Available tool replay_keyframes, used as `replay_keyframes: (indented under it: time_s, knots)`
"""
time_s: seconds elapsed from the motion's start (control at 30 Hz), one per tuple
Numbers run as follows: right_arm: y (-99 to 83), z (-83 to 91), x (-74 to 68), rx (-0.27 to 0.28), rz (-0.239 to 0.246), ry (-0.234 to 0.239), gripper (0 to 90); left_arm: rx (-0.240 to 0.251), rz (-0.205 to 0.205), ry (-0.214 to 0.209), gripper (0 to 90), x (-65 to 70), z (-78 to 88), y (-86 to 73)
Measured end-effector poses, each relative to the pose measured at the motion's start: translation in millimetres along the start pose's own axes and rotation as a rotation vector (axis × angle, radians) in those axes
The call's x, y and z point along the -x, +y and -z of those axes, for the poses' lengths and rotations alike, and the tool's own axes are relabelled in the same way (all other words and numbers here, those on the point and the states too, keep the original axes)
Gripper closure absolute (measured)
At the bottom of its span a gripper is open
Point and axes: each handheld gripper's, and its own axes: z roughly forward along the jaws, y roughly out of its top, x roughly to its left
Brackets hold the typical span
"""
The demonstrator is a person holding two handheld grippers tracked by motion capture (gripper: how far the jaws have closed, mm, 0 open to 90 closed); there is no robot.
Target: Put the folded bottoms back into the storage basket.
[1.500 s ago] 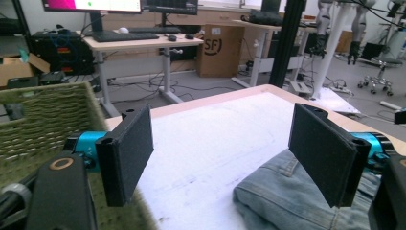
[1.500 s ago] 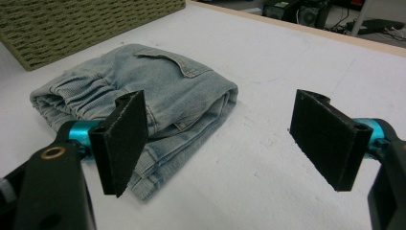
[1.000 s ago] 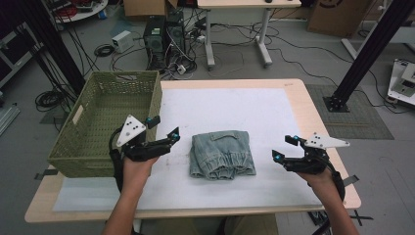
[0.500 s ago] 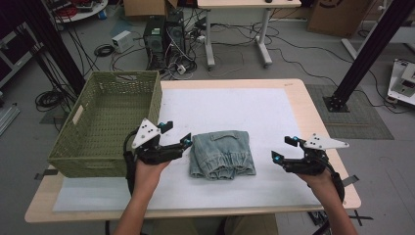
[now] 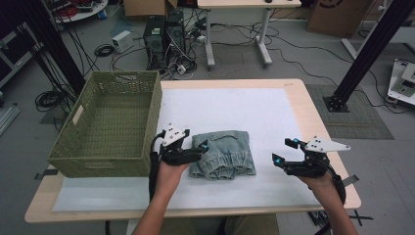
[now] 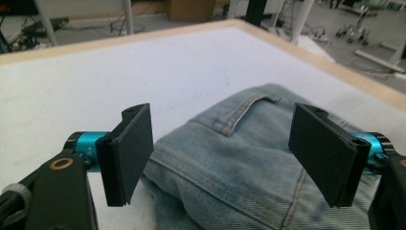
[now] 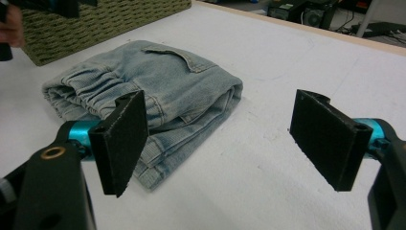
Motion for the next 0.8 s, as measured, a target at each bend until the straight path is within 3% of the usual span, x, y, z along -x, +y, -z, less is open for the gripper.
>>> replay_keyframes:
  time_s: [0.07, 0.4, 0.53, 0.7, 0.8]
  knots:
    - [0.2, 0.0, -0.4, -0.001, -0.003, -0.001, 21.3, -0.033, 0.010, 0.021, 23.4, -1.4, -7.9, -6.2]
    - [2.4, -21.4, -5.5, -0.038, 0.001, -0.003, 21.3, -0.059, 0.015, 0.040, 23.6, -7.7, -11.2, -18.7]
    - [3.4, -26.0, -9.4, -0.040, 0.019, 0.005, 21.3, -0.108, 0.024, 0.047, 23.7, -10.0, -17.2, -25.4]
    - [3.4, -24.6, -11.1, -0.039, 0.020, 0.012, 21.4, -0.149, 0.066, 0.055, 23.7, -13.5, -24.4, -34.0]
    - [3.0, -23.5, -10.6, -0.037, 0.018, 0.013, 21.4, -0.201, 0.069, 0.057, 24.0, -12.5, -29.8, -37.4]
